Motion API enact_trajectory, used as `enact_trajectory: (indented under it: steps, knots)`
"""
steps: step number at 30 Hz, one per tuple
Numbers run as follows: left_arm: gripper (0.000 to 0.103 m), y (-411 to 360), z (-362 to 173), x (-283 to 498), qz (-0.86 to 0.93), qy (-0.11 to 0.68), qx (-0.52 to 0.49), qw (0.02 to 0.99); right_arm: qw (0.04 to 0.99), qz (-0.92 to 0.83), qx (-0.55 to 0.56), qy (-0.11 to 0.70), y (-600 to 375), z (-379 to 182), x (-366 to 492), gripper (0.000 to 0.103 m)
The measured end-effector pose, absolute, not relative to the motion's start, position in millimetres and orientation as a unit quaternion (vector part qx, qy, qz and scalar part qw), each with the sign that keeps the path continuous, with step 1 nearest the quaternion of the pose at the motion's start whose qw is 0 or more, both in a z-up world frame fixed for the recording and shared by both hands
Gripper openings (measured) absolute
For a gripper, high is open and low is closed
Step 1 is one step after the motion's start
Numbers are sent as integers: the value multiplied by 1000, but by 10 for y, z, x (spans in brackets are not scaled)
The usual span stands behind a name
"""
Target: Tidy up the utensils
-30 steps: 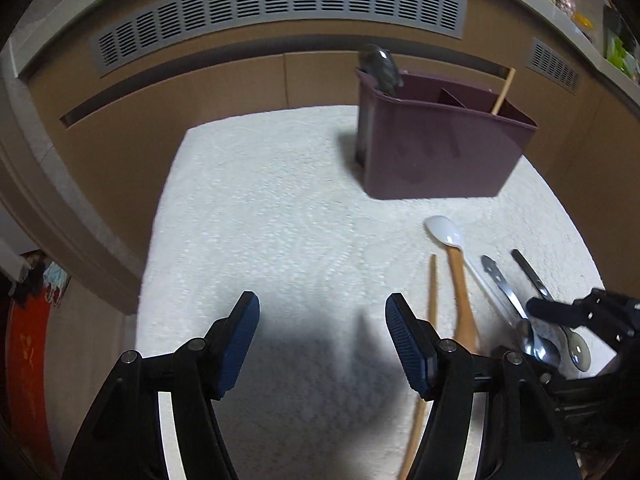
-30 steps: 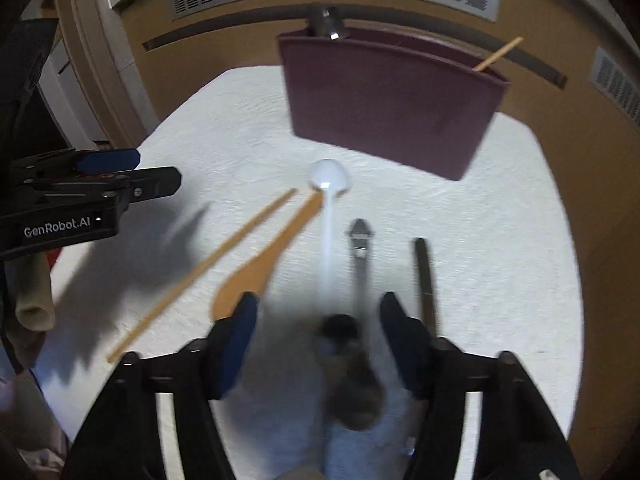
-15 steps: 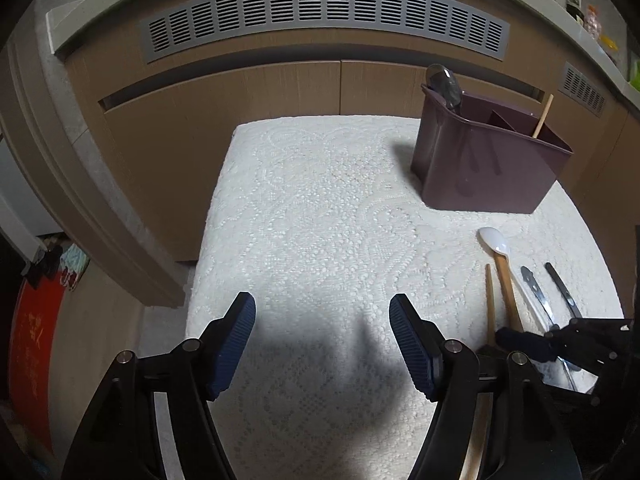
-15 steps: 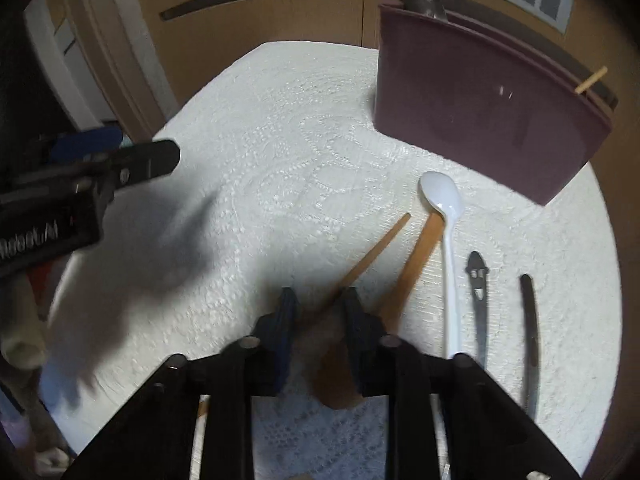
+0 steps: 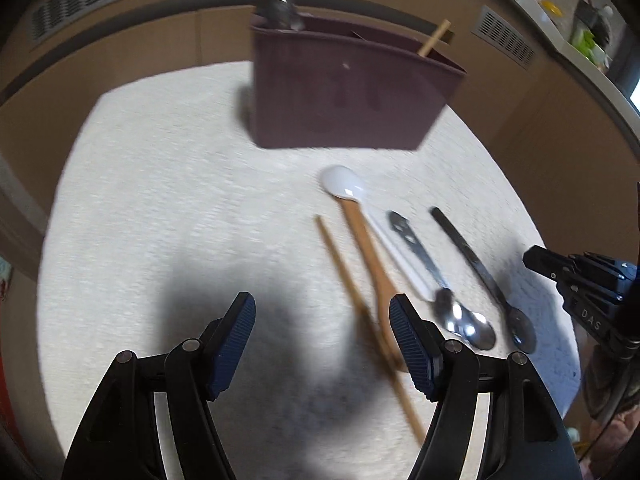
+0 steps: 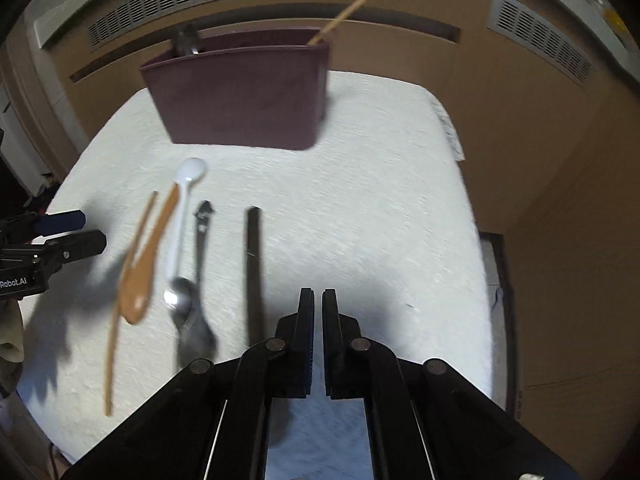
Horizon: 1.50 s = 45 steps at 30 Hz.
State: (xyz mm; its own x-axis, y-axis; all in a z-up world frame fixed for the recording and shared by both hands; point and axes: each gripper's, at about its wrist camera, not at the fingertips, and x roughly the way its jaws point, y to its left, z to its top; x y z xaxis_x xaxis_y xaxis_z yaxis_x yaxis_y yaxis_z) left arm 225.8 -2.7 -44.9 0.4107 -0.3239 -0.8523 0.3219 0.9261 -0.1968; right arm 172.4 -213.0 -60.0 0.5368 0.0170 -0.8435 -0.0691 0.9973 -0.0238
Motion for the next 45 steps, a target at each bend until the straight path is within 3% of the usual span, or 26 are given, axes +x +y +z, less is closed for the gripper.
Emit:
enact_trajectory:
  steps: [8, 15, 19, 21, 42, 44, 45]
  knots:
    - [73, 136, -131, 2320, -42, 441, 64, 894, 857, 146, 24, 493, -1605, -630, 1425, 10]
    - [77, 617, -40, 2195, 8, 422, 37, 906, 830, 215, -29, 515, -679, -748, 1496, 26]
    - [78, 908, -97, 2124, 15, 427, 10, 904, 843, 183, -86, 499, -457, -784, 1550, 25]
    - [78, 968, -126, 2096, 10, 433, -3, 902, 845, 180, -95, 495, -453, -765, 1546, 6]
    - [77, -366, -465, 2069, -175, 479, 7, 860, 880, -2, 39, 474, -2622, -715, 1550, 7]
    - [70, -441, -489, 2119, -177, 483, 13, 858, 879, 6, 39, 475, -2599, -761, 1535, 8]
    - [61, -476, -505, 2146, -177, 487, 16, 855, 880, 8, 36, 474, -2576, -779, 1522, 17]
